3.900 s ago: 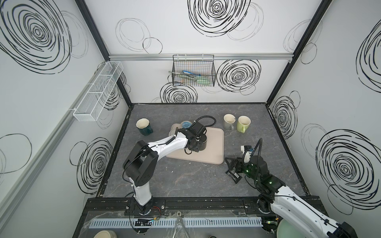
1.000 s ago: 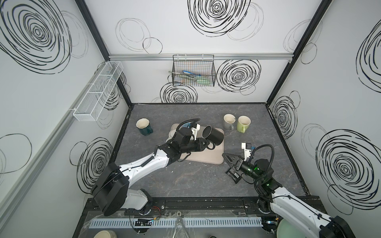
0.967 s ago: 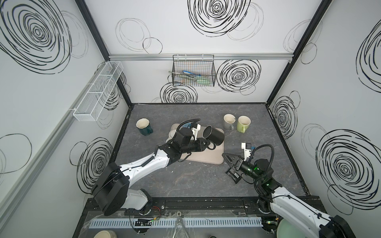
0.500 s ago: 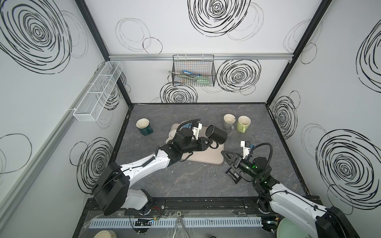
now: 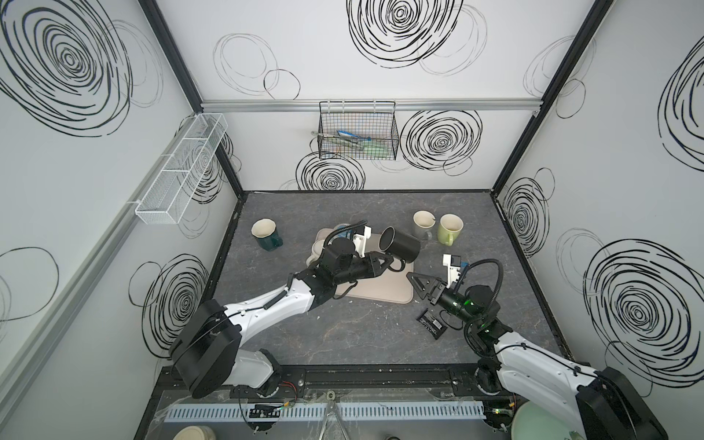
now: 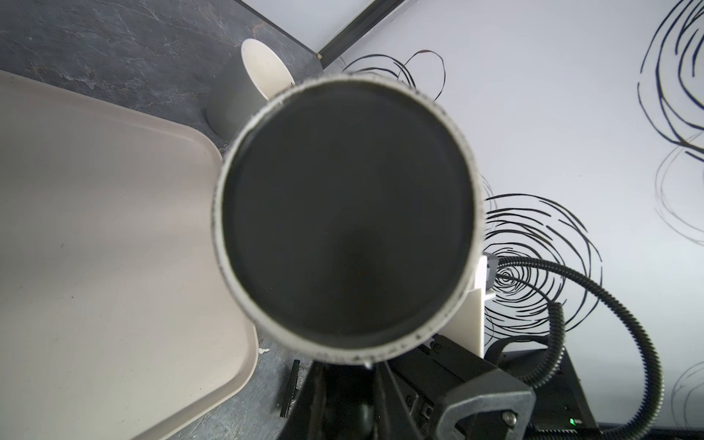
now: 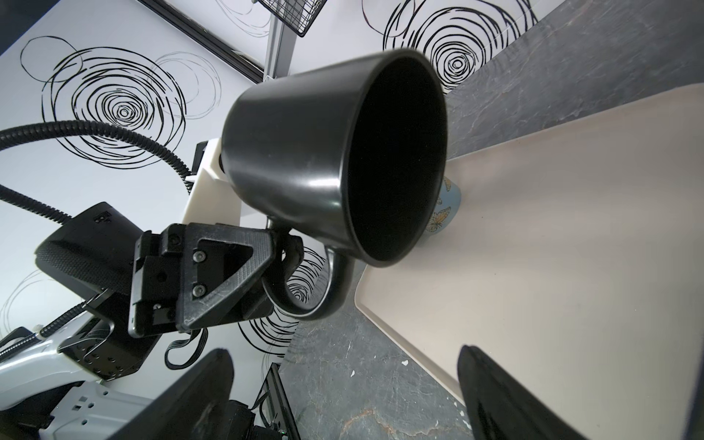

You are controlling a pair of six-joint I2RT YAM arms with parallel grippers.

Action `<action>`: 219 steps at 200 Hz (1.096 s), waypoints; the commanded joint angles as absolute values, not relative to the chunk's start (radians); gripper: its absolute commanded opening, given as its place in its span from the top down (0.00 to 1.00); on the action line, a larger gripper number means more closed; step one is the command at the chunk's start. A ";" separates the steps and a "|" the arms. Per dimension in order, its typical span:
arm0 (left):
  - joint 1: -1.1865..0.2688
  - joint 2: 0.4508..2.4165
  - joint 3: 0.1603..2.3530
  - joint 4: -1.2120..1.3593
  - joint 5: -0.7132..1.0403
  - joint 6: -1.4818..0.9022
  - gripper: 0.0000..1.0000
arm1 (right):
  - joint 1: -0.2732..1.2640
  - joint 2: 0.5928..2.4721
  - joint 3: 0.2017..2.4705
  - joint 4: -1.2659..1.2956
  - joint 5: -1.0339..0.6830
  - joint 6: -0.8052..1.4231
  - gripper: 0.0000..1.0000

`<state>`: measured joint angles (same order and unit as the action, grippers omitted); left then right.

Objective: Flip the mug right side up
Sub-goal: 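Grasp the black mug's handle with the right gripper while the left gripper holds it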

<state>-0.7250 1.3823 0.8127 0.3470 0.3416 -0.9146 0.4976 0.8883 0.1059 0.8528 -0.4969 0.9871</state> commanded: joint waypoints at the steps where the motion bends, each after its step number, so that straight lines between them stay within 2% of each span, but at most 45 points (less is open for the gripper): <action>1: -0.718 1.359 0.810 0.557 0.341 -0.946 1.00 | 0.503 0.890 0.134 0.944 -0.496 0.996 0.07; 53: -0.713 1.377 0.778 0.688 0.396 -1.020 1.00 | 0.501 0.913 0.174 0.960 -0.497 1.001 0.14; 169: -0.733 1.389 0.779 0.789 0.416 -1.049 1.00 | 0.498 1.001 0.239 1.012 -0.547 1.048 0.20; 219: -0.768 1.426 0.782 0.855 0.422 -1.081 1.00 | 0.491 1.030 0.255 1.079 -0.553 1.068 0.27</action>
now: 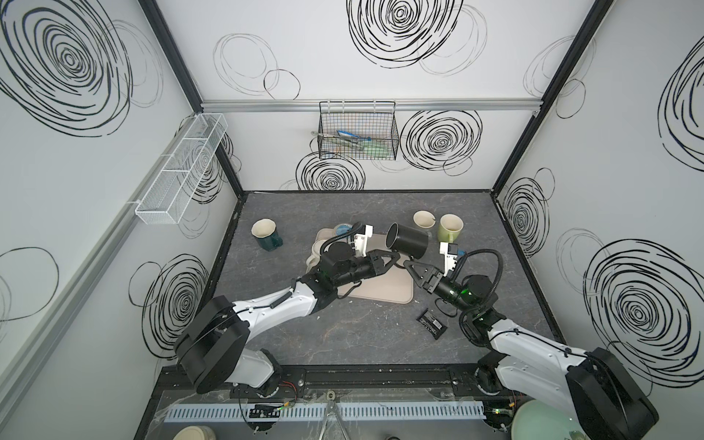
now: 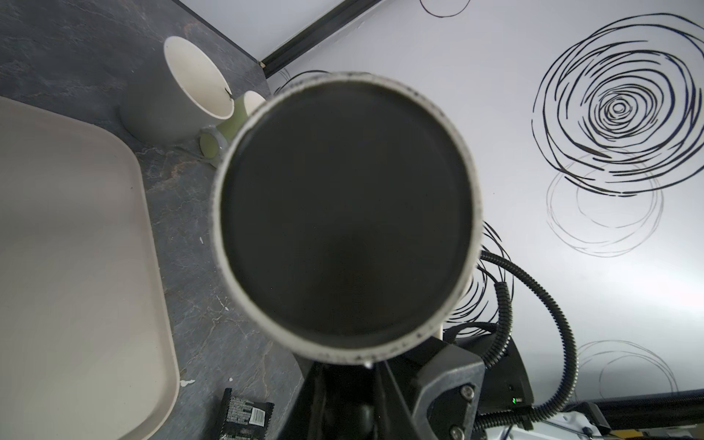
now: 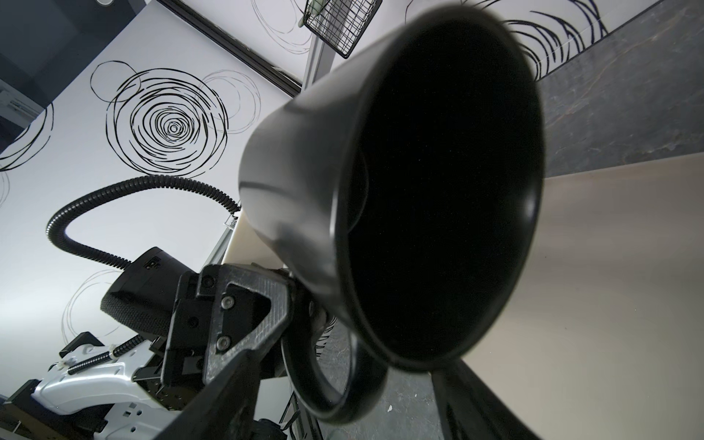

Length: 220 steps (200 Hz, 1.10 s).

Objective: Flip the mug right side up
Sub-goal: 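Grasp the black mug's handle with the right gripper while the left gripper holds it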

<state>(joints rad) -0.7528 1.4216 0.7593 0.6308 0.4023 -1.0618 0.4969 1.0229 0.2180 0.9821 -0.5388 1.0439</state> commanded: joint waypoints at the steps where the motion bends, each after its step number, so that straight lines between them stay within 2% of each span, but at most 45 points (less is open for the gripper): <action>1: -0.768 1.426 0.782 0.856 0.422 -1.082 1.00 | 0.491 1.030 0.256 1.080 -0.554 1.068 0.27; 31: -0.784 1.433 0.780 0.872 0.413 -1.082 1.00 | 0.485 1.026 0.266 1.092 -0.542 1.052 0.32; 61: -0.791 1.437 0.758 0.899 0.408 -1.095 1.00 | 0.470 1.022 0.276 1.092 -0.522 1.063 0.55; 83: -0.789 1.443 0.757 0.884 0.427 -1.088 1.00 | 0.469 1.025 0.287 1.085 -0.517 1.053 0.62; 105: -0.790 1.443 0.742 0.885 0.425 -1.090 1.00 | 0.470 1.029 0.293 1.085 -0.517 1.049 0.76; 133: -0.790 1.438 0.726 0.877 0.430 -1.077 1.00 | 0.469 1.029 0.293 1.075 -0.498 1.052 0.77; 155: -0.788 1.424 0.722 0.821 0.422 -1.040 1.00 | 0.471 1.034 0.309 1.056 -0.493 1.046 0.84; 178: -0.782 1.424 0.726 0.808 0.429 -1.029 1.00 | 0.471 1.059 0.330 1.047 -0.522 1.045 0.96; 216: -0.769 1.431 0.746 0.778 0.452 -1.001 1.00 | 0.474 1.066 0.352 0.989 -0.536 1.020 1.00; 220: -0.766 1.430 0.744 0.781 0.454 -1.000 0.94 | 0.475 1.064 0.353 0.982 -0.533 1.015 1.00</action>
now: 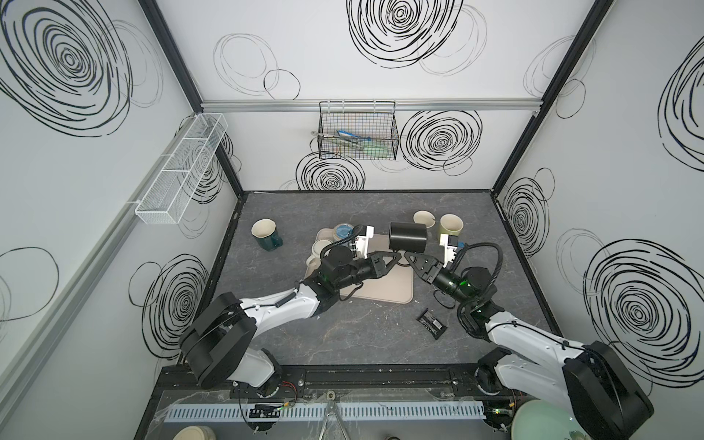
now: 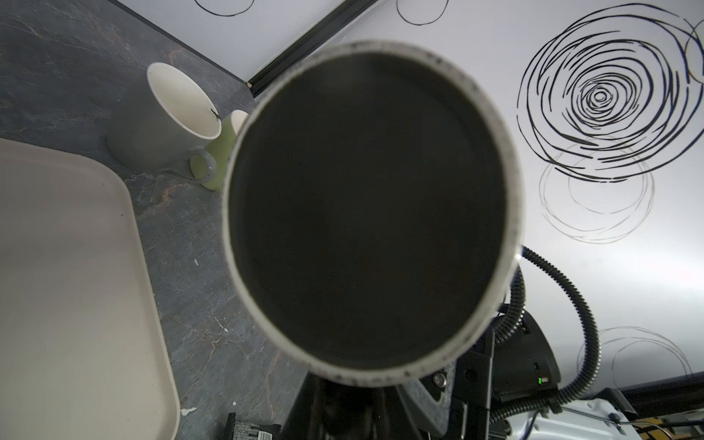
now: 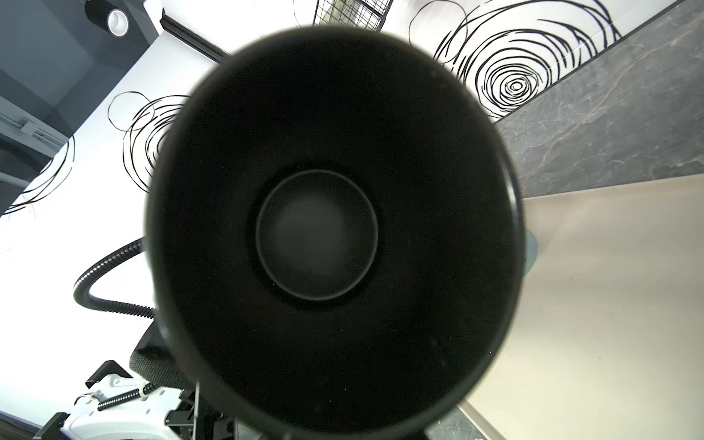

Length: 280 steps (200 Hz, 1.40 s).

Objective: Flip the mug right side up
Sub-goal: 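Grasp the black mug's handle with the right gripper while the left gripper holds it, then open the left gripper and pull back while the right gripper carries the black mug away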

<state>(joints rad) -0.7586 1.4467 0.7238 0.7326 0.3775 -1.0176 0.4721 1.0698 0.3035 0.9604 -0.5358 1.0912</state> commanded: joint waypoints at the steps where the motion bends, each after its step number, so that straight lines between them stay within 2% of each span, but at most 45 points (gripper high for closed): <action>1: -0.766 1.430 0.744 0.781 0.454 -0.999 0.92 | 0.475 1.063 0.354 0.979 -0.532 1.014 1.00; 6: -0.762 1.429 0.742 0.783 0.454 -0.998 0.81 | 0.476 1.062 0.354 0.970 -0.529 1.007 1.00; 17: -0.755 1.423 0.735 0.786 0.450 -0.995 0.66 | 0.477 1.054 0.354 0.961 -0.527 0.995 1.00; 31: -0.749 1.418 0.738 0.771 0.444 -0.984 0.34 | 0.476 1.050 0.354 0.948 -0.519 0.994 1.00; 33: -0.749 1.417 0.741 0.764 0.443 -0.980 0.21 | 0.476 1.051 0.355 0.946 -0.519 0.995 1.00; 34: -0.749 1.417 0.742 0.760 0.443 -0.979 0.09 | 0.476 1.050 0.355 0.945 -0.518 0.995 1.00; 35: -0.749 1.417 0.744 0.757 0.443 -0.977 0.03 | 0.476 1.050 0.355 0.944 -0.517 0.995 1.00; 36: -0.748 1.417 0.746 0.753 0.443 -0.976 0.01 | 0.475 1.051 0.354 0.942 -0.517 0.996 1.00; 43: -0.745 1.420 0.763 0.722 0.448 -0.961 0.04 | 0.475 1.054 0.357 0.932 -0.512 0.999 1.00; 146: -0.727 1.374 0.777 0.594 0.415 -0.899 0.04 | 0.473 1.050 0.377 0.806 -0.471 0.969 1.00; 280: -0.688 1.254 0.693 0.531 0.431 -0.894 0.04 | 0.462 0.885 0.332 0.541 -0.341 0.837 1.00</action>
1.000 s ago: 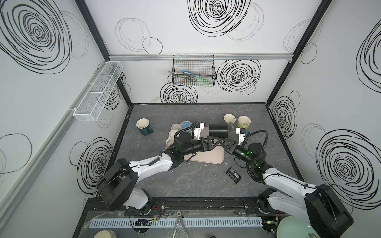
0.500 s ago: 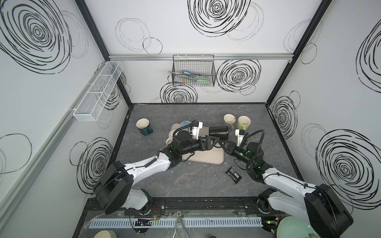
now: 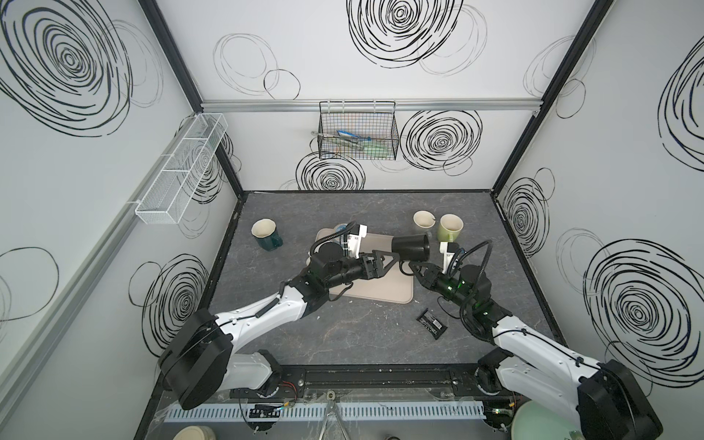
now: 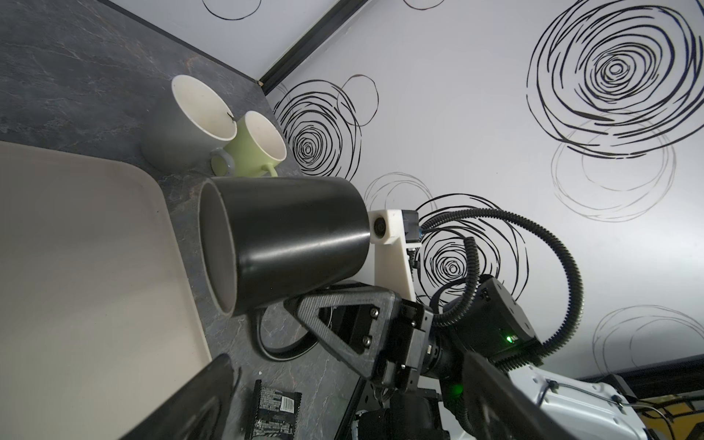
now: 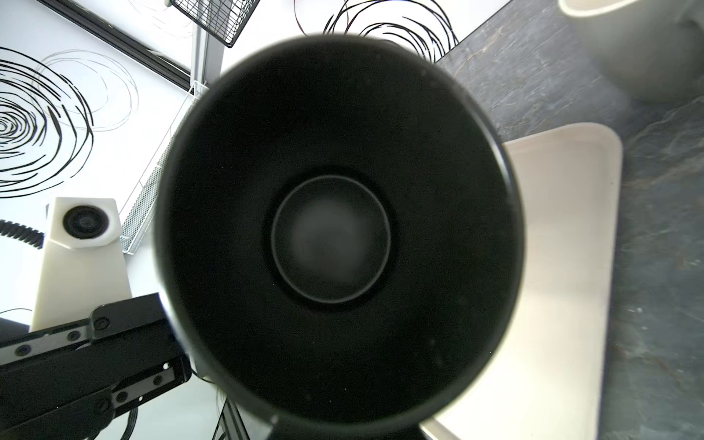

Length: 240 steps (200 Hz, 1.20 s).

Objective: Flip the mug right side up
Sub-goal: 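Open the left gripper and pull back while the right gripper carries the black mug away, then carry the black mug toward the far corner with the right gripper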

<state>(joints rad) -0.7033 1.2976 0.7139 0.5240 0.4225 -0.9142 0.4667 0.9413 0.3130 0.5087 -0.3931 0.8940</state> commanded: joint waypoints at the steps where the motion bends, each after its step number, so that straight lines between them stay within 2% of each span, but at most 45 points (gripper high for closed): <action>1: -0.688 1.252 0.692 0.530 0.431 -0.893 0.04 | 0.462 0.884 0.332 0.538 -0.336 0.834 1.00; 46: -0.668 1.192 0.645 0.486 0.449 -0.875 0.04 | 0.439 0.836 0.421 0.253 -0.158 0.721 1.00; 114: -0.642 1.087 0.611 0.331 0.487 -0.815 0.04 | 0.303 0.816 0.518 0.041 -0.092 0.658 1.00; 169: -0.626 0.949 0.588 0.170 0.523 -0.762 0.04 | 0.159 0.850 0.597 -0.045 -0.108 0.573 1.00; 203: -0.611 0.857 0.587 0.057 0.524 -0.696 0.04 | 0.143 0.853 0.668 -0.116 -0.010 0.516 1.00; 240: -0.580 0.776 0.589 -0.067 0.492 -0.624 0.04 | 0.137 0.876 0.724 -0.133 0.022 0.499 1.00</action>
<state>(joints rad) -0.6018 0.8169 0.5941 0.0189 0.5079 -0.7063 0.1425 0.8734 0.6468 -0.1867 -0.0349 0.5392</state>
